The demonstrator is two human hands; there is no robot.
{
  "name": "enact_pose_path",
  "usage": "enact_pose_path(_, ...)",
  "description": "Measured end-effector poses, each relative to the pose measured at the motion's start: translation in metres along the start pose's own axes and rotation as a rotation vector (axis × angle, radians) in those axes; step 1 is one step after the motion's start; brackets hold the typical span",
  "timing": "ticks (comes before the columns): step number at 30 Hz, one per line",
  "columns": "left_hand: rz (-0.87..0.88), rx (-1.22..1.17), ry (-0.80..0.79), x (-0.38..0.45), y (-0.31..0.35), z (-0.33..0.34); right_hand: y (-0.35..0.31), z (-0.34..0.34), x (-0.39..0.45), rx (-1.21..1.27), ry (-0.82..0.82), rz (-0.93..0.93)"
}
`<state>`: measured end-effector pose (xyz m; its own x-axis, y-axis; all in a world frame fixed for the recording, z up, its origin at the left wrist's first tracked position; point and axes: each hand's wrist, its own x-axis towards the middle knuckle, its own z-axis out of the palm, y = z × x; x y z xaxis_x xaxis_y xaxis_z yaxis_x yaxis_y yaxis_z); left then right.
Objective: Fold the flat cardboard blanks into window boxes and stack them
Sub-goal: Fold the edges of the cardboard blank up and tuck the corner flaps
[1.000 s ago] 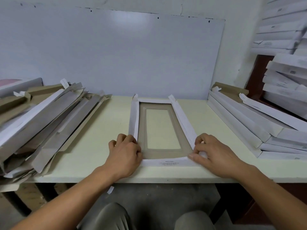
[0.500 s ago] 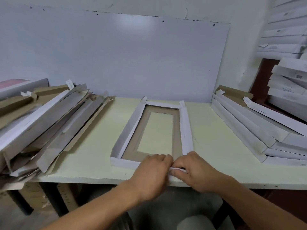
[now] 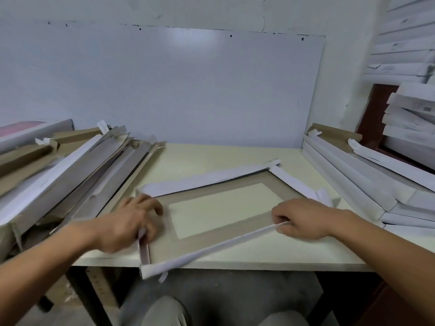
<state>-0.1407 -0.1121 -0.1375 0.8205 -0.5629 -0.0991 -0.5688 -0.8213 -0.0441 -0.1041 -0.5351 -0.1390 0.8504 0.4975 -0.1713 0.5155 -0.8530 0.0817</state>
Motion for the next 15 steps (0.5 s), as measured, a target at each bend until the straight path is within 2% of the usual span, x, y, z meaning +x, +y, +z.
enact_pose_path(2,-0.184,0.116,0.103,0.002,-0.010,-0.007,-0.014,-0.001,0.003,-0.008,-0.022,-0.047)
enact_pose_path(4,-0.231,0.043,0.367,0.007,0.000,-0.011,-0.038,-0.002,0.009,0.070,-0.017,-0.119)
enact_pose_path(6,-0.118,-0.182,0.567,0.009,0.032,-0.013,-0.066,-0.003,0.023,0.182,0.005,-0.160)
enact_pose_path(7,-0.012,-0.272,0.589,0.009,0.054,-0.012,-0.079,-0.004,0.032,0.240,0.019,-0.148)
enact_pose_path(9,0.189,-0.366,0.550,0.009,0.097,-0.005,-0.100,-0.007,0.054,0.364,0.039,-0.051)
enact_pose_path(11,0.349,-0.363,0.476,0.014,0.130,0.008,-0.114,-0.012,0.077,0.517,0.063,0.102)
enact_pose_path(15,0.419,-0.347,0.324,0.029,0.145,0.031,-0.122,-0.021,0.106,0.916,0.151,0.314)
